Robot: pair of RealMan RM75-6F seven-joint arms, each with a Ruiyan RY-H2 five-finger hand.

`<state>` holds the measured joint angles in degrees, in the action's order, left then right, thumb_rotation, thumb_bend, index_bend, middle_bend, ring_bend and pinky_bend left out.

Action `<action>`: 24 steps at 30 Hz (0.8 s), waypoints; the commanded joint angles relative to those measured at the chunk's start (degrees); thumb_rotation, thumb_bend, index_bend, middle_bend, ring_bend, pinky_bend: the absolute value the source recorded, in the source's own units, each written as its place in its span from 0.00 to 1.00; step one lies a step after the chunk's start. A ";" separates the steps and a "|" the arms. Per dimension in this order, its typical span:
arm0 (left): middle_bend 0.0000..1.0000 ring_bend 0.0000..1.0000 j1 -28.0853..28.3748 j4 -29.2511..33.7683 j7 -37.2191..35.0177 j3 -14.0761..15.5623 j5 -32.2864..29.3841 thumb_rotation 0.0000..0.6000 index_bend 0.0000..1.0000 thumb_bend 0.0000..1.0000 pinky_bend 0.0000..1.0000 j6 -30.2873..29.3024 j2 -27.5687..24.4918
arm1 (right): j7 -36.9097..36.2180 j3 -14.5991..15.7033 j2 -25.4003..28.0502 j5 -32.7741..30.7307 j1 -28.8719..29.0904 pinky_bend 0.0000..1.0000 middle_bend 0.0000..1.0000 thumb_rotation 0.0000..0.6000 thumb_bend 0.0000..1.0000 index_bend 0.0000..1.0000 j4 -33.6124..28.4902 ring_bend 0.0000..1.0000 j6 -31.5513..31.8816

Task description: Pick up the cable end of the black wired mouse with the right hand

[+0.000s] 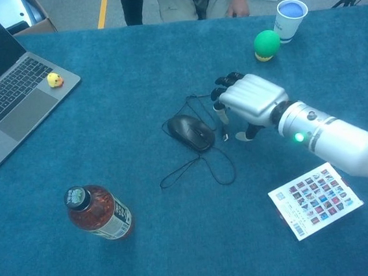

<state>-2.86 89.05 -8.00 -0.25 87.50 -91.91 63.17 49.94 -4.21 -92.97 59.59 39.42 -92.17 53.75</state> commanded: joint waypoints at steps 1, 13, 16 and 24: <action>0.21 0.16 -0.06 -0.19 -0.15 -0.03 -0.13 1.00 0.28 0.15 0.09 0.05 0.11 | 0.70 0.59 -1.26 -0.71 0.70 0.09 0.22 1.00 0.20 0.50 1.47 0.00 0.33; 0.21 0.16 -0.08 -1.02 -0.76 -0.06 -0.31 1.00 0.28 0.15 0.09 0.51 0.39 | 0.37 0.79 -4.60 -2.46 2.41 0.09 0.22 1.00 0.20 0.50 4.83 0.00 0.98; 0.21 0.16 -0.07 -1.24 -0.87 -0.07 -0.39 1.00 0.28 0.15 0.09 0.66 0.50 | 0.69 0.85 -5.10 -2.90 2.91 0.09 0.22 1.00 0.20 0.50 5.15 0.00 1.15; 0.21 0.16 -0.11 -1.83 -1.36 -0.11 -0.64 1.00 0.28 0.15 0.09 0.96 0.84 | 2.09 1.08 -5.99 -5.05 3.94 0.09 0.22 1.00 0.20 0.50 5.64 0.00 1.44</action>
<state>-2.96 87.23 -9.35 -0.35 86.87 -90.95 63.99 51.86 -3.21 -98.86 54.72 43.23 -86.57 55.17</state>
